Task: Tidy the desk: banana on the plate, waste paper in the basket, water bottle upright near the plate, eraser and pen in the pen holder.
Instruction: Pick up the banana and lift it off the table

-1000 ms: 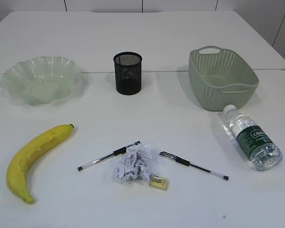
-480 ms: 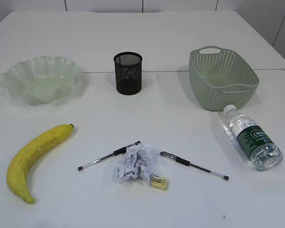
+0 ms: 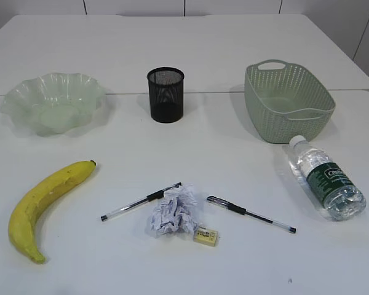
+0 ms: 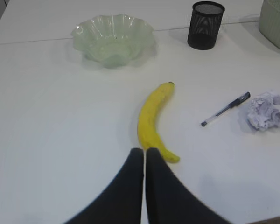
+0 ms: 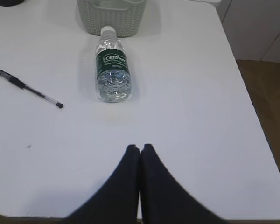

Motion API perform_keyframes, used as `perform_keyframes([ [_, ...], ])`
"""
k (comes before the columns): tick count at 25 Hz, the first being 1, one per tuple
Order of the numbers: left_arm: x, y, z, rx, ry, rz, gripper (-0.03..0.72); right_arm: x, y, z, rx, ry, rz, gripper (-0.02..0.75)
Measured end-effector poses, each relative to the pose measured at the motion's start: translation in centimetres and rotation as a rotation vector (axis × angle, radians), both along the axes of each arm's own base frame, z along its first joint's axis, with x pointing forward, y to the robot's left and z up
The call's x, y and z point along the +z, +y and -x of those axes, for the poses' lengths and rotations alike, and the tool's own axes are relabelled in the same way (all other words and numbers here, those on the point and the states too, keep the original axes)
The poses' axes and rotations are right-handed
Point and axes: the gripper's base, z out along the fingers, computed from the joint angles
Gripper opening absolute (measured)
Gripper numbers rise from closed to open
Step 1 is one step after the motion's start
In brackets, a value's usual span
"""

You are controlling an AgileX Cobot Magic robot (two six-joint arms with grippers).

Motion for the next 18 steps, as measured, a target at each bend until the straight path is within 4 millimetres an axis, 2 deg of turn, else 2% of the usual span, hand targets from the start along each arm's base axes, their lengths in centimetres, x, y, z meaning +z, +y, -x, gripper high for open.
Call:
perform_keyframes([
  [3, 0.3, 0.1, 0.2, 0.001, 0.082, -0.013, -0.015, 0.3, -0.3, 0.3, -0.051, 0.023, -0.020, 0.006],
  [5, 1.0, 0.3, 0.0, 0.012, 0.141, -0.032, -0.005, 0.6, -0.4, 0.1, -0.073, 0.060, -0.032, 0.050],
  [9, 3.6, 1.3, -1.3, 0.070, 0.181, -0.103, 0.064, 1.4, -0.6, -1.0, -0.086, 0.135, -0.043, 0.221],
  [11, 4.6, 1.9, -2.4, 0.100, 0.205, -0.144, 0.144, 1.8, -0.8, -1.7, -0.110, 0.168, -0.047, 0.326],
  [14, 5.4, 2.9, -5.2, 0.152, 0.258, -0.195, 0.312, 2.5, -1.4, -3.6, -0.151, 0.253, -0.030, 0.442],
  [16, 5.5, 3.3, -7.9, 0.186, 0.290, -0.211, 0.409, 2.6, -2.0, -5.3, -0.163, 0.318, 0.028, 0.465],
  [18, 5.2, 3.3, -11.3, 0.197, 0.358, -0.212, 0.461, 2.8, -2.4, -7.1, -0.178, 0.381, 0.081, 0.474],
])
